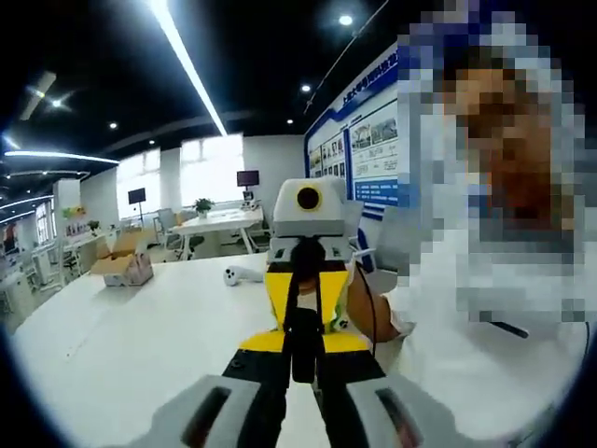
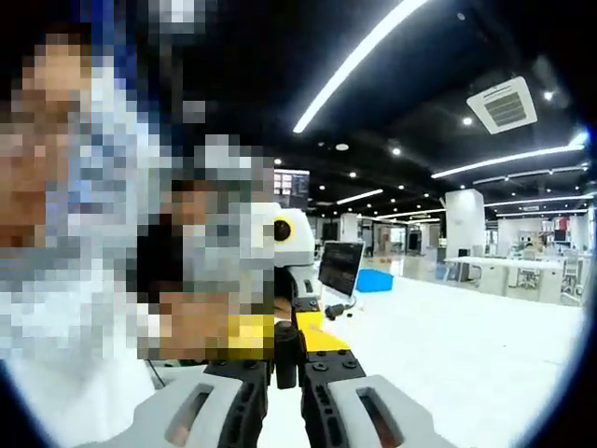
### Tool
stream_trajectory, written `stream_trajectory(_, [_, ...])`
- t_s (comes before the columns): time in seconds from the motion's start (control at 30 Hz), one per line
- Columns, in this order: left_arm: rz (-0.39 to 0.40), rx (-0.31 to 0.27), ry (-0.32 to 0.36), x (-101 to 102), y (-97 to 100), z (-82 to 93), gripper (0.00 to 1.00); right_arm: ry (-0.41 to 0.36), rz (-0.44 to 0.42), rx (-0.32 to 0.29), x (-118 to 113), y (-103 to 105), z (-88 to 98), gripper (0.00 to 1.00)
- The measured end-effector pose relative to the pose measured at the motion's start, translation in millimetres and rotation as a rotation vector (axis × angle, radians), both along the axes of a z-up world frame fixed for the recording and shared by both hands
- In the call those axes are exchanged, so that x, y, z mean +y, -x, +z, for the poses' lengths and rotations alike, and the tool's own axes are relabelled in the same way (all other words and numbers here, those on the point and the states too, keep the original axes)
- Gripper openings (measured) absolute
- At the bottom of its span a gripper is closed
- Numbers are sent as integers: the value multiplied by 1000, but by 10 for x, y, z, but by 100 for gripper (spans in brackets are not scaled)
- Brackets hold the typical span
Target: Unscrew the lipstick cap, remove the lipstick, and put the cap back on the lipstick
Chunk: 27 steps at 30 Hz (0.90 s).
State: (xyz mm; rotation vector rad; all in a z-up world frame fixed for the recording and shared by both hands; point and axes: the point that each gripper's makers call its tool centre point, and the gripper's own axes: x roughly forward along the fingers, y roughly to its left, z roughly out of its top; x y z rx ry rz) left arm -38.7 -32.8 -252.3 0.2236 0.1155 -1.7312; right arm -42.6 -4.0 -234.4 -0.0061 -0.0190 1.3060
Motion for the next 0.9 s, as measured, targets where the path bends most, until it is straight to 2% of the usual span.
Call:
stream_trajectory(0.17, [5, 10, 4, 1, -13, -7, 13, 2, -12, 17, -4, -20, -5, 9])
stream_trajectory(0.23, [15, -1, 13, 0, -37, -2, 17, -3, -11, 30, -13, -26, -3, 9])
stream_trajectory(0.4, [54, -15, 18, 38, -118, -23, 30, -22, -11, 39, -33, -36, 27, 9])
stream_trajectory(0.53, [84, -34, 33, 78, -175, -37, 49, -50, -40, 53, -107, -111, 62, 9])
stream_trajectory(0.7, [153, -37, 64, 242, -328, -107, 58, -80, -79, 72, -200, -206, 98, 9])
stream_trajectory(0.9, [294, -38, 85, 470, -557, -333, 66, -92, -142, 69, -318, -304, 127, 9])
